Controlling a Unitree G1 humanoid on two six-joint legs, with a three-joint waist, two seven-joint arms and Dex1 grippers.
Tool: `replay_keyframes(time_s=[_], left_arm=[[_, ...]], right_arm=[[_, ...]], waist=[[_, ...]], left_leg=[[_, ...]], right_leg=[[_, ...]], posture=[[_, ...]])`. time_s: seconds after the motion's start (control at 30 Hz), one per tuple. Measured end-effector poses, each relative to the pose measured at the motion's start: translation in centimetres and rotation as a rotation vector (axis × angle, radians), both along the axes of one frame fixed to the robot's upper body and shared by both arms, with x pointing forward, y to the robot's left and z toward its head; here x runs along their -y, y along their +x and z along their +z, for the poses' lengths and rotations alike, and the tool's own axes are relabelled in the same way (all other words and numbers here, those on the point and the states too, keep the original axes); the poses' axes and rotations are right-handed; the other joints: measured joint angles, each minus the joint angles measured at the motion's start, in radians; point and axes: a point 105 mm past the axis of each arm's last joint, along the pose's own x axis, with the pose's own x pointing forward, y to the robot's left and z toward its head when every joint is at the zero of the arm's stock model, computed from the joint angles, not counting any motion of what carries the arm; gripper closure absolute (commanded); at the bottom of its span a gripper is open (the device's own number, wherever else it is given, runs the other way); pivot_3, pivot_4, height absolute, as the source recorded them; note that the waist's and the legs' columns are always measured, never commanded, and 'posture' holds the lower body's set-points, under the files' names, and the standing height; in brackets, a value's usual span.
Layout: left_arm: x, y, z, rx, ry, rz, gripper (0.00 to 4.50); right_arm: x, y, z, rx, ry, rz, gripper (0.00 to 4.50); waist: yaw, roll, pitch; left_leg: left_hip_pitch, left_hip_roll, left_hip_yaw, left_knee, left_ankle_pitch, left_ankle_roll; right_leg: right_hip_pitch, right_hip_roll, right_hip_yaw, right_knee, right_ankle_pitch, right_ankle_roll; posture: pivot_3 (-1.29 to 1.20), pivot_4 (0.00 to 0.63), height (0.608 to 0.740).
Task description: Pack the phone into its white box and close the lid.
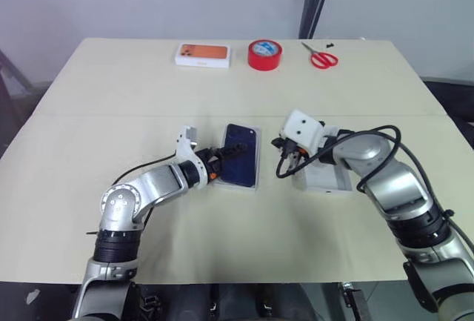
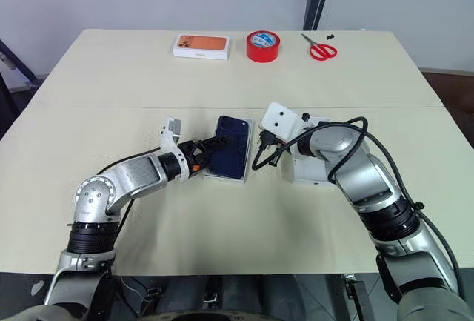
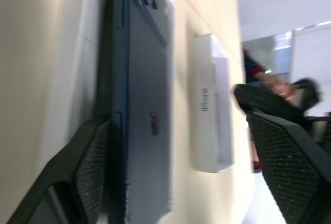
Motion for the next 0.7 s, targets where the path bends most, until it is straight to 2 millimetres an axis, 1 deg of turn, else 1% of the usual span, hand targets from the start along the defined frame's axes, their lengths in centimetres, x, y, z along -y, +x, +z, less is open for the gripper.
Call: replay_keyframes(time_s=[0.13, 0.3, 0.4, 0.43, 0.5, 0.57, 0.6, 0.63, 0.67, 0.7], left_arm=[[-0.8, 0.2, 0.8, 0.048, 0.092, -0.026, 0.28], [-1.4, -0.2, 1.0, 0.076, 0.165, -0.074, 0.28], [-2.3, 0.0, 1.5, 0.124, 0.255, -0.073, 0.28], [-3.1, 0.3, 1.6, 0.157, 0.322, -0.051, 0.51], [-4.8, 0.8, 1.5, 0.204, 0.457, -0.007, 1.12], [-6.7, 1.3, 1.0, 0.276, 0.679, 0.010, 2.16], [-6.9, 1.4, 0.8, 0.294, 0.724, 0.006, 2.56], [-7.0, 1.5, 0.4, 0.316, 0.776, -0.012, 3.14], [-6.7, 1.5, -0.2, 0.329, 0.807, -0.037, 3.64], [-6.3, 1.5, -0.9, 0.338, 0.832, -0.072, 3.64]], right_arm=[[-0.1, -0.1, 0.1, 0.005, 0.001, 0.007, 4.50], [-0.3, -0.2, 0.1, 0.000, 0.005, 0.012, 4.50], [-0.6, -0.3, 0.1, -0.001, 0.010, 0.021, 4.50], [-0.6, -0.3, 0.0, -0.004, 0.009, 0.022, 4.50], [-0.6, -0.4, -0.3, -0.021, 0.001, 0.015, 4.50], [-0.8, -0.3, -1.0, -0.055, -0.009, -0.003, 4.50], [-0.9, -0.2, -1.3, -0.065, -0.012, -0.013, 4.50], [-0.9, 0.0, -1.7, -0.078, -0.023, -0.025, 4.50], [-1.1, 0.1, -2.0, -0.088, -0.031, -0.030, 4.50], [-1.3, 0.2, -2.4, -0.098, -0.041, -0.031, 4.50]], waist=[[0.000, 0.000, 0.000], [0.000, 0.000, 0.000], [0.000, 0.000, 0.000], [0.000, 0.000, 0.000], [-0.003, 0.000, 0.000], [-0.003, 0.000, 0.000], [-0.002, 0.001, 0.000], [-0.001, 0.001, 0.000], [0.002, 0.001, 0.000], [0.004, 0.000, 0.000]], left_leg=[[0.000, 0.000, 0.000, 0.000, 0.000, 0.000], [0.000, 0.000, 0.000, 0.000, 0.000, 0.000], [0.000, 0.000, 0.000, 0.000, 0.000, 0.000], [0.000, 0.000, 0.000, 0.000, 0.000, 0.000], [0.000, 0.000, 0.000, 0.000, 0.000, 0.000], [0.000, 0.000, 0.000, -0.001, 0.000, 0.000], [0.000, 0.000, 0.001, -0.001, 0.000, 0.000], [0.000, 0.000, 0.001, -0.001, 0.000, 0.000], [0.000, 0.000, 0.001, -0.001, 0.000, 0.000], [0.000, 0.000, 0.001, -0.001, 0.000, 0.000]], right_leg=[[0.000, 0.000, 0.000, 0.000, 0.000, 0.000], [0.000, 0.000, 0.000, 0.000, 0.000, 0.000], [0.000, 0.000, 0.000, 0.000, 0.000, 0.000], [0.000, 0.000, 0.000, 0.000, 0.000, 0.000], [0.000, 0.001, 0.000, 0.000, 0.000, 0.000], [0.000, 0.002, 0.000, 0.000, 0.000, 0.000], [0.000, 0.002, 0.000, 0.000, 0.000, 0.000], [0.000, 0.002, 0.000, -0.001, 0.000, 0.000], [0.000, 0.001, 0.000, -0.001, 0.000, 0.000], [0.000, 0.001, 0.000, -0.001, 0.000, 0.000]], posture=[[0.00, 0.150, 0.719], [0.00, 0.150, 0.719], [0.00, 0.150, 0.719], [0.00, 0.150, 0.719], [0.00, 0.150, 0.719], [0.00, 0.150, 0.719], [0.00, 0.150, 0.719], [0.00, 0.150, 0.719], [0.00, 0.150, 0.719], [0.00, 0.150, 0.719]])
